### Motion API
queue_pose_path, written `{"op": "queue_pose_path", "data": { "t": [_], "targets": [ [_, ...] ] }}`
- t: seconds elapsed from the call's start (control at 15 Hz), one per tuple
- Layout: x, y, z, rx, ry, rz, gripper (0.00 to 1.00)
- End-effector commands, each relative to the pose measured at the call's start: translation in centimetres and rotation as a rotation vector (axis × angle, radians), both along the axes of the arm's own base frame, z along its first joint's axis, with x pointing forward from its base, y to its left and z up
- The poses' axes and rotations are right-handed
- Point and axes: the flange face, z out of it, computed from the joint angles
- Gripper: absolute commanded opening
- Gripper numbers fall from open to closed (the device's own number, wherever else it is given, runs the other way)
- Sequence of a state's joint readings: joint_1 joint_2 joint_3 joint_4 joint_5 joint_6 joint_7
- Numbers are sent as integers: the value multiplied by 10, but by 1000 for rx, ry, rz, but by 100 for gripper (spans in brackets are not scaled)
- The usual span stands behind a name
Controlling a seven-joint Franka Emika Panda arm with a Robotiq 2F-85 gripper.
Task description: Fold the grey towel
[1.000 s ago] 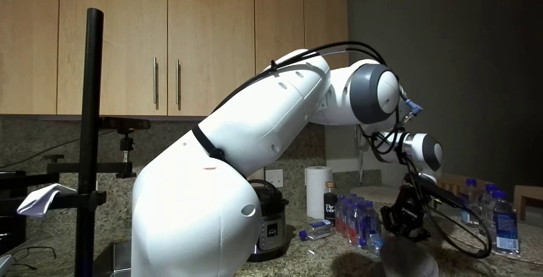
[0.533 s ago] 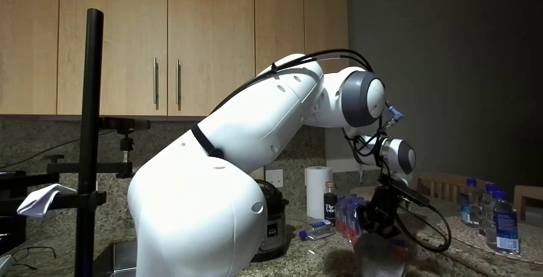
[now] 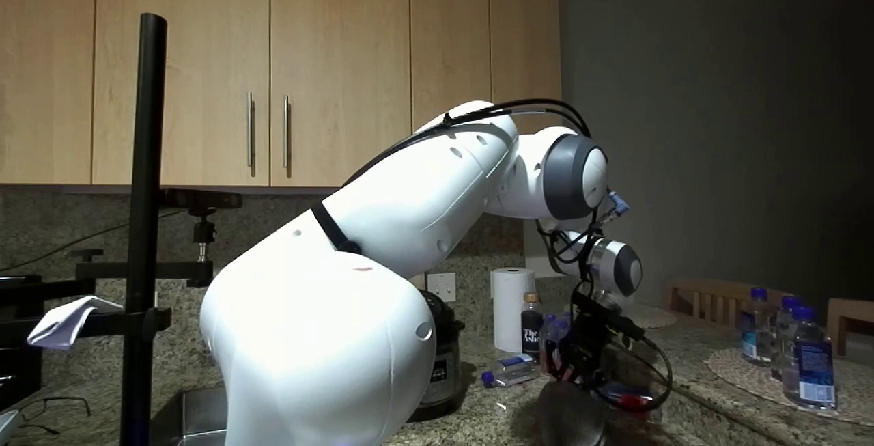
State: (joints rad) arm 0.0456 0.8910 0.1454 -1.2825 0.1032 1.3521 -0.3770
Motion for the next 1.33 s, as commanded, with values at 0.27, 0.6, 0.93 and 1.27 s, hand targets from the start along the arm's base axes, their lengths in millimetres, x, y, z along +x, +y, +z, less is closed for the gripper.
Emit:
{"op": "queue_pose_path", "data": {
  "t": [0.27, 0.6, 0.93, 1.27],
  "targets": [
    [32, 70, 6, -9, -103, -289, 9],
    [56, 117, 27, -30, -208, -414, 9],
    [78, 149, 40, -98, -310, -546, 9],
    [97, 152, 52, -159, -395, -675, 9]
  ]
}}
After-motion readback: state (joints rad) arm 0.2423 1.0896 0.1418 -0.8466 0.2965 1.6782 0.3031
